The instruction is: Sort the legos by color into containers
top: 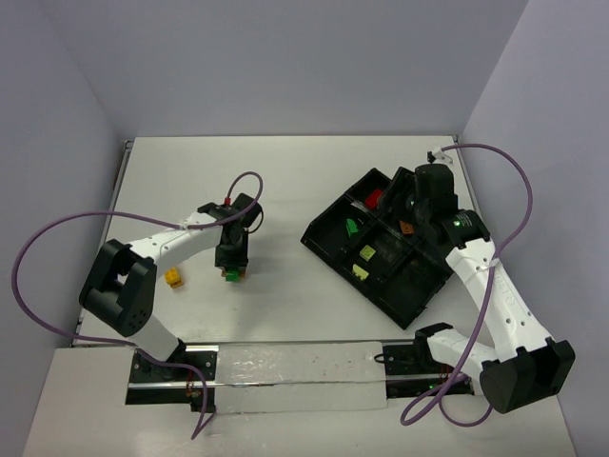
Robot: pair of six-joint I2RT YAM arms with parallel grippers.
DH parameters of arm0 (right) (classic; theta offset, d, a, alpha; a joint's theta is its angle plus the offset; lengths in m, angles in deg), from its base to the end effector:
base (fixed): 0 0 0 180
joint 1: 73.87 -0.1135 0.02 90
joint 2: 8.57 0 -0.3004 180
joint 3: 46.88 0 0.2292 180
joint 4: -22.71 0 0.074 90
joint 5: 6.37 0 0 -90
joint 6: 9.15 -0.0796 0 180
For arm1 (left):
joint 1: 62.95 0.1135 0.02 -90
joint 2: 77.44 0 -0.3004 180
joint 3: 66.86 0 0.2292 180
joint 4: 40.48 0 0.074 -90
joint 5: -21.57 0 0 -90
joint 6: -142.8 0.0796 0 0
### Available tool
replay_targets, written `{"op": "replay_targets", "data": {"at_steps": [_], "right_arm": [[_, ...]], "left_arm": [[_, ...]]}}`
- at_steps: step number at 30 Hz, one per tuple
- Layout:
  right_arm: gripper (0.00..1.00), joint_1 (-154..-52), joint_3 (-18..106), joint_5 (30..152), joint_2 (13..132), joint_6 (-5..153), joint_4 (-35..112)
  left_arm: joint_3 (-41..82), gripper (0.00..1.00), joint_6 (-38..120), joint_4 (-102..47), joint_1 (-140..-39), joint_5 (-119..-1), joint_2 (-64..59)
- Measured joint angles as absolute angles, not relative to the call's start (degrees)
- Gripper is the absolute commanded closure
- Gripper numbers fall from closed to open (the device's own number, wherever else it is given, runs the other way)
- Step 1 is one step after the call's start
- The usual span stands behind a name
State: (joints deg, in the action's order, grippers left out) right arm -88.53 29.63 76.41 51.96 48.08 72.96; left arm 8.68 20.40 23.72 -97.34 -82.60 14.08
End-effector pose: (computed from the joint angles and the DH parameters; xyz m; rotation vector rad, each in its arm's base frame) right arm 0.2144 0.0457 0.3520 0.4153 2.1434 0.3379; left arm 0.2372 -0.1387 0.2017 0.0191 2.8590 0.1615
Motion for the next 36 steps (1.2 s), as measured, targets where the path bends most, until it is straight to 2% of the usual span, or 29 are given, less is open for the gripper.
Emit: {"op": "replay_targets", "data": {"at_steps": [7,14,18,23,27,33,36], "right_arm": [[0.27,-88.55,29.65,80.42,52.95,49.23,72.77],[0.26,-91.40,30.97,91.03,54.03,53.81,71.93],[0.27,-94.25,36.36,97.24,56.72,56.64,72.62],[0.27,-98.85,39.69,98.93,59.35,56.83,72.16],[0.29,-100.86,39.67,98.86,61.78,53.93,71.22],[0.37,-104.17,39.67,96.80,64.89,50.28,70.39],[0.35,-107.14,40.27,95.47,66.98,48.93,70.09]], "left_arm": [[17.58,1.00,20.99,25.48,-96.83,-75.14,13.30],[29.65,1.00,18.21,16.61,-93.37,-54.96,11.95],[28.68,1.00,13.21,8.52,-92.26,-44.31,11.81],[24.03,1.00,7.37,0.31,-92.20,-36.86,11.37],[20.88,1.00,3.65,-2.95,-92.20,-34.74,10.92],[19.91,1.00,1.76,-4.65,-92.20,-34.27,9.52],[19.40,1.00,1.95,-4.33,-92.18,-35.01,8.41]]}}
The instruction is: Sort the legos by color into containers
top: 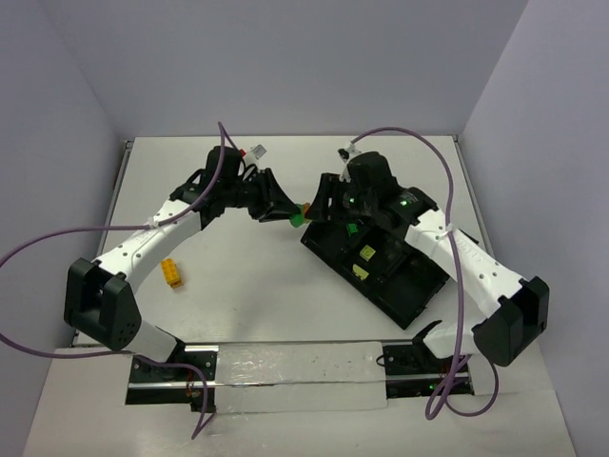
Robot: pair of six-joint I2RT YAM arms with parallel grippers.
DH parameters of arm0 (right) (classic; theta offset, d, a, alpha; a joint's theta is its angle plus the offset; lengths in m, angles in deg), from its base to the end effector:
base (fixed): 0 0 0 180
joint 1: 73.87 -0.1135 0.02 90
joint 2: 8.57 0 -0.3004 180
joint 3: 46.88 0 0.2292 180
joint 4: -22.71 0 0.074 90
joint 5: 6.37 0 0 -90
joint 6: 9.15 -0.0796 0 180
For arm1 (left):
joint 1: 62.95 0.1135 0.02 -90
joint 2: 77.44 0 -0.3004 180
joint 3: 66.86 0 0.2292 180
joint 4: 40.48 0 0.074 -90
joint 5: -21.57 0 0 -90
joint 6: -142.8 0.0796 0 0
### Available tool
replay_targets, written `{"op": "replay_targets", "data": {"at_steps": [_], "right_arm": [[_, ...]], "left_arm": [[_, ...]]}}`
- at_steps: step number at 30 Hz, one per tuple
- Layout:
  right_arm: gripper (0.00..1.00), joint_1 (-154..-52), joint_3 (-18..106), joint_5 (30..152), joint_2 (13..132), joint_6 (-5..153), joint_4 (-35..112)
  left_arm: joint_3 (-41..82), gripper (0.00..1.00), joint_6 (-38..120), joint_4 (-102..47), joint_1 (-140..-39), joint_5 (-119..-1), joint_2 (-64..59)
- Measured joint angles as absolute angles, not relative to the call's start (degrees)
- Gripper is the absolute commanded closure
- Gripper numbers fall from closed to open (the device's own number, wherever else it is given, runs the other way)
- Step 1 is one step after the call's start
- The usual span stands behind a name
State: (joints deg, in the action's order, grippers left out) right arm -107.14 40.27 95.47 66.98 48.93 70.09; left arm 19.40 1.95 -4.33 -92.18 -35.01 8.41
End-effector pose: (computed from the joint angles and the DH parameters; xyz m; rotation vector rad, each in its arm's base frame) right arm 0.2358 0.1743 0.3617 -0.1500 2.3114 0.8400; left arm 0.2766 -0.2050 0.3327 -0.0883 2.4491 -1.3551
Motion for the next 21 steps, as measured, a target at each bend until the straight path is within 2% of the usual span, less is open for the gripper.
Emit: {"op": "replay_targets", "data": {"at_steps": [3,9,21], "right_arm": [[0.30,-109.30,40.41,95.26,69.85,47.61,68.79],[0.28,-111.25,40.41,96.83,74.19,44.85,65.68],[0.36,-112.54,41.18,102.50,82.90,40.00,56.48]], "left_arm": [[17.30,1.00,2.49,-3.45,-91.81,-36.19,6.25],[10.80,1.00,3.56,-1.14,-88.56,-38.02,0.87],[6.20,1.00,5.71,2.76,-84.19,-38.82,-2.25]]}}
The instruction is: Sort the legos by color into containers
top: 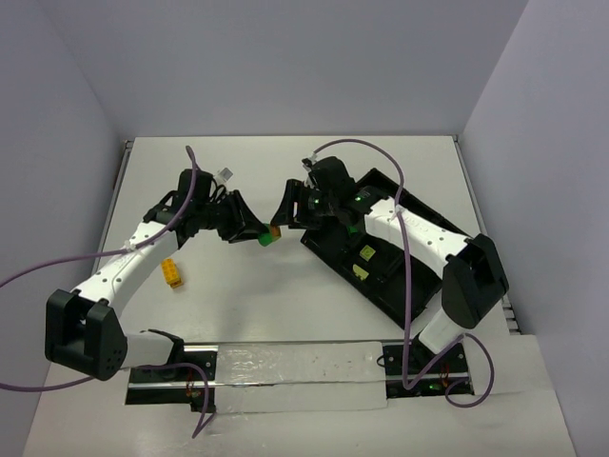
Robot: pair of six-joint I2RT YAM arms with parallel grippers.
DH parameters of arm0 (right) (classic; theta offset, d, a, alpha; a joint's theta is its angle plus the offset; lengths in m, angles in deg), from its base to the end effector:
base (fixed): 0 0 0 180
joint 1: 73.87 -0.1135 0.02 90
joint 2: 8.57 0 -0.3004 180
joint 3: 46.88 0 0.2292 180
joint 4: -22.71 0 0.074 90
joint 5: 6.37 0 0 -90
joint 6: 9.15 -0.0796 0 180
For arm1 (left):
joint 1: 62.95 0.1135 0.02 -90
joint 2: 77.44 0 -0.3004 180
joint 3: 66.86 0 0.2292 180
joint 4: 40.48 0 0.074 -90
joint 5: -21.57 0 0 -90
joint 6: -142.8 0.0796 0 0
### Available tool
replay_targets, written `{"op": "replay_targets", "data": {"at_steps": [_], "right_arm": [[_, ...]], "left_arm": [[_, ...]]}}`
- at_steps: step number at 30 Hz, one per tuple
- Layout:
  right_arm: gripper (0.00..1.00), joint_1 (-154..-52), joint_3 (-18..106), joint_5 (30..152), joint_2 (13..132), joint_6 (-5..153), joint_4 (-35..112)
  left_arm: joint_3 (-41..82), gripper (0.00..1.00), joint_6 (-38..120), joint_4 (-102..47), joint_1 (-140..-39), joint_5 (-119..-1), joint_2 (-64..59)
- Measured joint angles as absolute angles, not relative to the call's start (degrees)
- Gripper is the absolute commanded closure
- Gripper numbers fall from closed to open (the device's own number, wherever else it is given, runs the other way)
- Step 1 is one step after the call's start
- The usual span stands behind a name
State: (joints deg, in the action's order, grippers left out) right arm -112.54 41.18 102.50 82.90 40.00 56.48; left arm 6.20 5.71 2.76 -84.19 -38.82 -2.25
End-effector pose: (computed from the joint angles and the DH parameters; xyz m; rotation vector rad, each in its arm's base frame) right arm 0.2771 0.2547 0.3099 -0.1532 2.4171 1.0750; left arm 0.2401 -0.1355 0.2935 -0.2996 2.5371 -1.1409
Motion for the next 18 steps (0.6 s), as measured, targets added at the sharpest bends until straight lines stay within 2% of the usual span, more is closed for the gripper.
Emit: {"op": "replay_targets", "data": {"at_steps": [9,18], "right_arm": [[0.38,-112.90,41.31,106.51,86.08,38.20,52.45],[0.52,-113.12,40.10,107.62,86.19,36.51,48.82]], "left_arm": [[5.55,1.00,6.74,2.66,-83.00,-37.57,-2.29],[5.29,1.00,6.72,2.59,-82.02,-37.27,-2.41]]}}
